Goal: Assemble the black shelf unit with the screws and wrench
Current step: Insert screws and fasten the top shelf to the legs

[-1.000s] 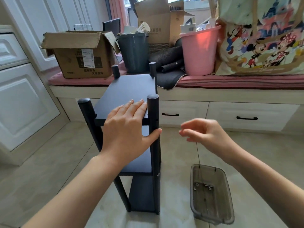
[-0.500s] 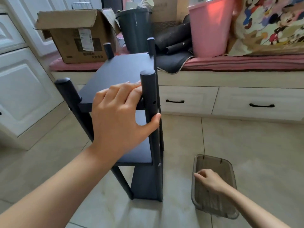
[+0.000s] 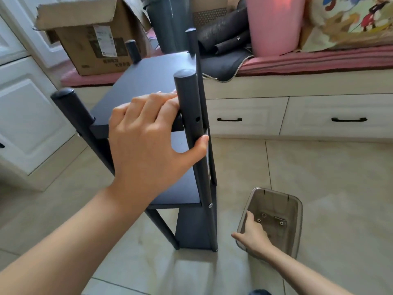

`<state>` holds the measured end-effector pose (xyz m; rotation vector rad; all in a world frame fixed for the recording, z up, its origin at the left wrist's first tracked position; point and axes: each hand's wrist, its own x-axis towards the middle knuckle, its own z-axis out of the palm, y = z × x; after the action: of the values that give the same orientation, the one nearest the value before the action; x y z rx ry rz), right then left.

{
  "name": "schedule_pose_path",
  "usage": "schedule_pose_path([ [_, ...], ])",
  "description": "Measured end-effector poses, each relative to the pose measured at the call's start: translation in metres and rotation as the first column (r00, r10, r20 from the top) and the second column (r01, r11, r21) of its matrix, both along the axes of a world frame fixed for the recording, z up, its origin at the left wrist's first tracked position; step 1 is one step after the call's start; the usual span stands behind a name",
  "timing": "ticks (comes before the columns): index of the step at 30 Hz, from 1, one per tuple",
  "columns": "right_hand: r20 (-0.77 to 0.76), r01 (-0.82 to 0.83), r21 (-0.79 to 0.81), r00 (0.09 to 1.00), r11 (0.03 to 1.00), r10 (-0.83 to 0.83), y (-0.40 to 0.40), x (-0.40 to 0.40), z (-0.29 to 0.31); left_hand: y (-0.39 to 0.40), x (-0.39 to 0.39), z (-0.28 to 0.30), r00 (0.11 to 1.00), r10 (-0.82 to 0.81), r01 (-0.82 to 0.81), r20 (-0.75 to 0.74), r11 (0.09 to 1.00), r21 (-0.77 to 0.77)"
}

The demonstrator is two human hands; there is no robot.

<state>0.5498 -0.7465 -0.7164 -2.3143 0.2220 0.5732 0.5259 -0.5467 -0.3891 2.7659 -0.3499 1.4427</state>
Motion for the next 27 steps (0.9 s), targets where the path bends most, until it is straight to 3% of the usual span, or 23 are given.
schedule_pose_path([
  [4, 0.038, 0.015, 0.011, 0.999, 1.0, -0.016, 0.01, -0.005, -0.002, 0.001, 0.0, 0.0, 1.0, 0.0, 0.0, -0.005, 1.0, 0.005],
  [17, 0.034, -0.254, 0.047, 0.967, 0.966, 0.253, 0.034, -0.029, -0.006, 0.001, -0.001, 0.002, 1.0, -0.013, 0.013, -0.02, 1.0, -0.015],
  [22, 0.121, -0.196, -0.133, 0.97, 0.972, 0.212, -0.006, 0.015, -0.018, 0.0, -0.001, 0.002, 1.0, -0.008, 0.007, -0.02, 1.0, -0.023],
  [27, 0.072, -0.318, -0.356, 0.928, 0.879, 0.365, -0.021, 0.042, -0.038, -0.001, 0.0, 0.001, 1.0, -0.015, 0.015, -0.002, 1.0, -0.024],
])
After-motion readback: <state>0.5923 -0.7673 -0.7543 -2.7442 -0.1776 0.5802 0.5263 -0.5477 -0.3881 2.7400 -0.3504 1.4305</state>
